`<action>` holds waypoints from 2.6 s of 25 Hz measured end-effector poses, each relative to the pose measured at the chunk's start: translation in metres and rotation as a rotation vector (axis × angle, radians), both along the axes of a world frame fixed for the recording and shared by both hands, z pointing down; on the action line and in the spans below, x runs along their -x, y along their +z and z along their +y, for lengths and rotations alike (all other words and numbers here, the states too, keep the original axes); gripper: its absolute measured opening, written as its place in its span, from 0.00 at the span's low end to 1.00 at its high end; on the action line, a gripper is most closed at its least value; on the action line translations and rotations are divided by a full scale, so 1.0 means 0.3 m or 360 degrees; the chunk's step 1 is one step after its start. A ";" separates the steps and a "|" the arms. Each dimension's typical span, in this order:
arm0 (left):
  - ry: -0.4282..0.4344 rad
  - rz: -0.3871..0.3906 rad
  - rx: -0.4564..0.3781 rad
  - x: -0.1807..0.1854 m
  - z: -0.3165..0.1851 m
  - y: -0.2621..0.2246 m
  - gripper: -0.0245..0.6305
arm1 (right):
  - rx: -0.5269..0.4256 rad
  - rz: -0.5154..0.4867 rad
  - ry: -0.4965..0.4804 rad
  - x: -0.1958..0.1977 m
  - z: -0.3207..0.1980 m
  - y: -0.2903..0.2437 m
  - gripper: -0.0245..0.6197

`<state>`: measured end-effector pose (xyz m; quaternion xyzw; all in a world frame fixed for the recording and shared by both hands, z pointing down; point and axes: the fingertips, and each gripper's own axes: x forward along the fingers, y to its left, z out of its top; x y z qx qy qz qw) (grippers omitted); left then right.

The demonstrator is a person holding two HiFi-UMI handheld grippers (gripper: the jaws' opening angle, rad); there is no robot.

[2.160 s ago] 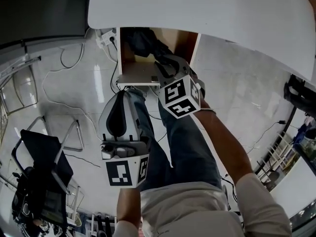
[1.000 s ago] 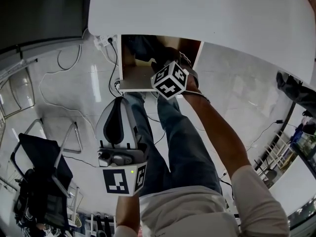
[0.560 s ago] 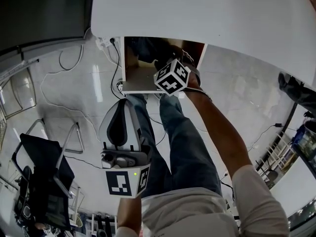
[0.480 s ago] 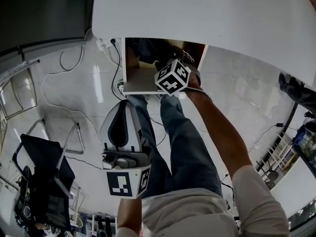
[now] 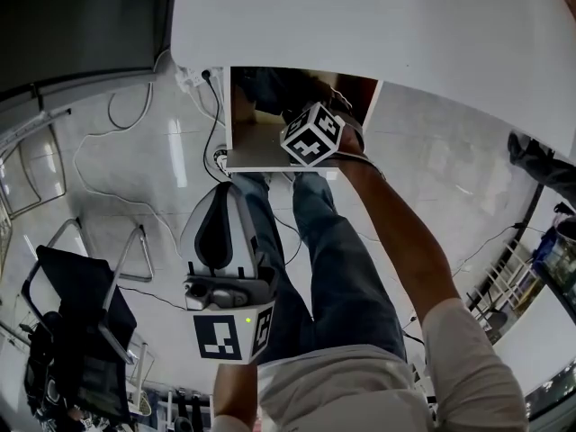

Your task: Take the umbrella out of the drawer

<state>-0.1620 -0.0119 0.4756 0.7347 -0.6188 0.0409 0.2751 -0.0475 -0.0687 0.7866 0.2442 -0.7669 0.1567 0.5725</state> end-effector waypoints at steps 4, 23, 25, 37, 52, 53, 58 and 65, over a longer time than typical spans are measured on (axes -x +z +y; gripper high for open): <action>-0.0008 0.0010 -0.0001 0.009 0.003 0.004 0.06 | 0.0006 0.0021 -0.0021 0.001 0.005 0.022 0.55; -0.0035 0.0033 0.0027 0.012 0.000 0.040 0.06 | -0.0020 0.0075 0.0020 0.003 -0.006 0.068 0.54; -0.0032 0.0034 0.0028 0.012 0.001 0.038 0.06 | -0.0022 0.0087 0.0010 0.006 -0.007 0.063 0.52; -0.0064 0.0045 0.0060 0.024 0.025 0.058 0.06 | -0.0006 0.0062 0.0025 0.004 -0.007 0.060 0.45; -0.0084 0.0056 0.0080 0.036 0.027 0.059 0.06 | 0.0038 0.0037 0.0020 -0.001 0.009 0.039 0.43; -0.0081 0.0054 0.0079 0.034 0.026 0.058 0.06 | 0.0039 0.0032 0.0020 -0.001 0.008 0.035 0.43; -0.0075 0.0056 0.0078 0.020 0.024 0.056 0.06 | 0.0048 0.0019 0.0016 -0.001 0.014 0.026 0.43; -0.0082 0.0051 0.0066 0.018 0.020 0.045 0.06 | 0.0032 0.0003 0.0029 -0.007 0.011 0.006 0.43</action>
